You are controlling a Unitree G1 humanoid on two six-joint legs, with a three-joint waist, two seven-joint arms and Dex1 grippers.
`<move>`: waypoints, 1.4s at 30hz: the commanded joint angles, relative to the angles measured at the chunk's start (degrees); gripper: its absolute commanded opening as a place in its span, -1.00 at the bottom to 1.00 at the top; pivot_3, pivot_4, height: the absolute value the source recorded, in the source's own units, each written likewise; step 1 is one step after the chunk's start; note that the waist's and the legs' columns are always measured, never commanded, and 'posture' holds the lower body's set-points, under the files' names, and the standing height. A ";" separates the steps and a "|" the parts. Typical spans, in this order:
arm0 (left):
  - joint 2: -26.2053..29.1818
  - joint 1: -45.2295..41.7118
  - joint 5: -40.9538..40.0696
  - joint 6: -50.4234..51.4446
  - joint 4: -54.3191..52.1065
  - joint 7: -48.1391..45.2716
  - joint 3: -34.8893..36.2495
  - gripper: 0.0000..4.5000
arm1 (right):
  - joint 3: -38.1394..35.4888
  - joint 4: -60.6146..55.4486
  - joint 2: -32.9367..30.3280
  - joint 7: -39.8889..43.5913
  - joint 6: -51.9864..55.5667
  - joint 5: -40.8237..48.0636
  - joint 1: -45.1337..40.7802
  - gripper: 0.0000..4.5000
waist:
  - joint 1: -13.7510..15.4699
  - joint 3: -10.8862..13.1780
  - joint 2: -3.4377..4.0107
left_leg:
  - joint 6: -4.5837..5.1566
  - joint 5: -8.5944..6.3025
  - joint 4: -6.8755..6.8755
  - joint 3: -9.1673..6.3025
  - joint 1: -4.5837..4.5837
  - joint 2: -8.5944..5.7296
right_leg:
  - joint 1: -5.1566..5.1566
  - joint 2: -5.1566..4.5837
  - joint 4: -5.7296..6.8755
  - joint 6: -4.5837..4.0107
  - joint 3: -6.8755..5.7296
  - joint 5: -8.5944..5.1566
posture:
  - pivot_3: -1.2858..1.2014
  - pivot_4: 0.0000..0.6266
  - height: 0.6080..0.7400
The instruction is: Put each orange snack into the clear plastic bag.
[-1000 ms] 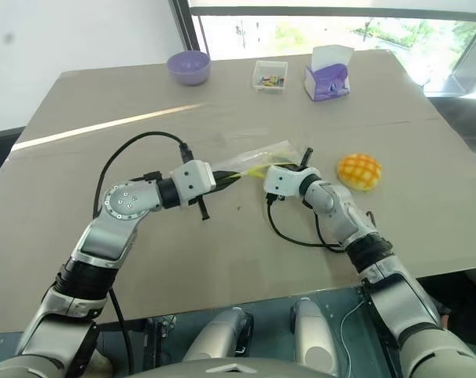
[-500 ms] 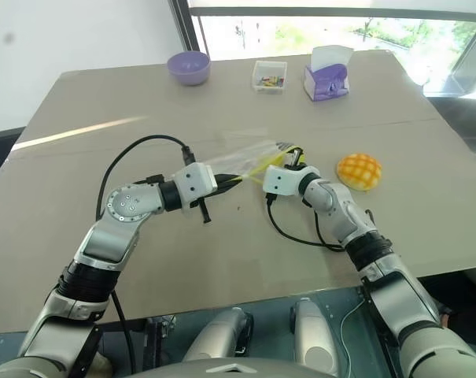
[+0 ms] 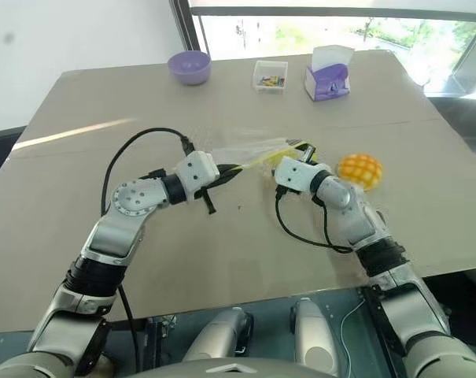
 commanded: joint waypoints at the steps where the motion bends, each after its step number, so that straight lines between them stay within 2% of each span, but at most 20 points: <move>1: 0.32 -0.99 0.02 0.63 0.32 1.70 2.00 -1.00 | -4.19 -6.63 -0.30 2.65 3.99 5.23 1.77 0.96 | 0.03 0.00 0.00 | 0.00 0.00 0.00 -0.01 -0.01 0.00 | 0.00 0.00 0.00 0.00 -0.01 0.00 | 0.03 -0.52 1.00; 6: 0.06 -1.94 0.26 0.86 0.88 2.49 1.51 -1.00 | -4.70 -11.17 -1.94 4.25 5.95 5.51 3.63 0.96 | 0.17 0.00 0.00 | 0.00 0.00 0.01 0.00 -0.01 -0.01 | 0.00 -0.02 0.00 0.00 -0.01 0.00 | 0.03 -0.52 1.00; 11: 0.03 -2.69 0.43 1.35 1.64 3.13 1.50 -1.00 | -7.80 -16.73 -3.89 7.36 7.51 10.25 6.84 0.96 | 0.32 0.00 0.00 | 0.00 0.00 0.01 -0.02 -0.03 -0.01 | 0.00 -0.03 0.00 0.00 -0.04 0.00 | 0.03 -0.52 1.00; 17: 0.08 -2.56 0.60 1.40 1.65 3.36 1.58 -1.00 | -17.15 -17.90 -5.59 2.62 16.16 13.08 11.97 0.96 | 0.85 0.00 0.00 | 0.01 0.00 0.02 -0.03 -0.03 -0.02 | 0.01 -0.05 -0.01 0.01 -0.06 0.00 | 0.03 -0.52 1.00; 21: 0.11 -2.49 0.65 1.31 1.73 3.47 1.41 -1.00 | -19.92 -16.51 -6.77 0.09 18.75 12.39 14.99 0.96 | 1.34 0.00 0.00 | 0.00 0.00 0.02 0.00 -0.03 -0.02 | 0.01 -0.05 -0.01 0.01 -0.03 0.00 | 0.03 -0.52 1.00; 31: 0.03 -3.01 0.46 1.60 1.79 3.39 1.60 -1.00 | -25.75 -10.94 -2.12 -5.59 32.78 18.36 16.15 0.96 | 1.54 -0.01 -0.02 | 0.01 -0.01 0.04 0.03 0.00 0.00 | 0.08 -0.05 -0.02 0.01 -0.02 0.00 | 0.03 -0.52 1.00; 34: 0.06 -3.08 0.26 1.73 1.93 3.41 1.86 -1.00 | -26.15 -9.41 -2.08 -6.60 32.80 18.82 15.80 0.62 | 1.72 -0.03 -0.03 | 0.02 -0.01 0.06 -0.03 0.00 -0.01 | 0.15 -0.06 -0.06 0.01 -0.09 0.00 | 0.03 -0.52 1.00; 39: -0.07 -3.33 -0.22 2.26 1.94 3.44 2.21 -1.00 | -25.12 -9.22 -3.00 -7.18 29.96 18.07 15.84 -0.31 | 1.69 -0.04 -0.04 | 0.02 -0.01 0.07 -0.03 0.01 -0.02 | 0.17 -0.06 -0.08 0.01 -0.10 0.00 | 0.03 -0.52 1.00; 40: -0.11 -3.43 -0.33 2.38 1.96 3.44 2.27 -1.00 | -24.60 -9.73 -3.40 -6.74 28.17 17.78 15.88 -0.54 | 1.68 -0.04 -0.04 | 0.02 -0.01 0.07 -0.03 0.01 -0.02 | 0.17 -0.06 -0.08 0.01 -0.10 0.00 | 0.03 -0.52 1.00; 42: -0.31 -3.73 -0.63 2.84 2.03 3.59 2.51 -1.00 | -23.60 -11.39 -4.13 -4.70 24.91 18.10 16.00 -0.88 | 1.65 -0.04 -0.04 | 0.02 -0.01 0.07 -0.03 0.00 -0.02 | 0.16 -0.06 -0.08 0.02 -0.09 0.00 | 0.03 -0.52 1.00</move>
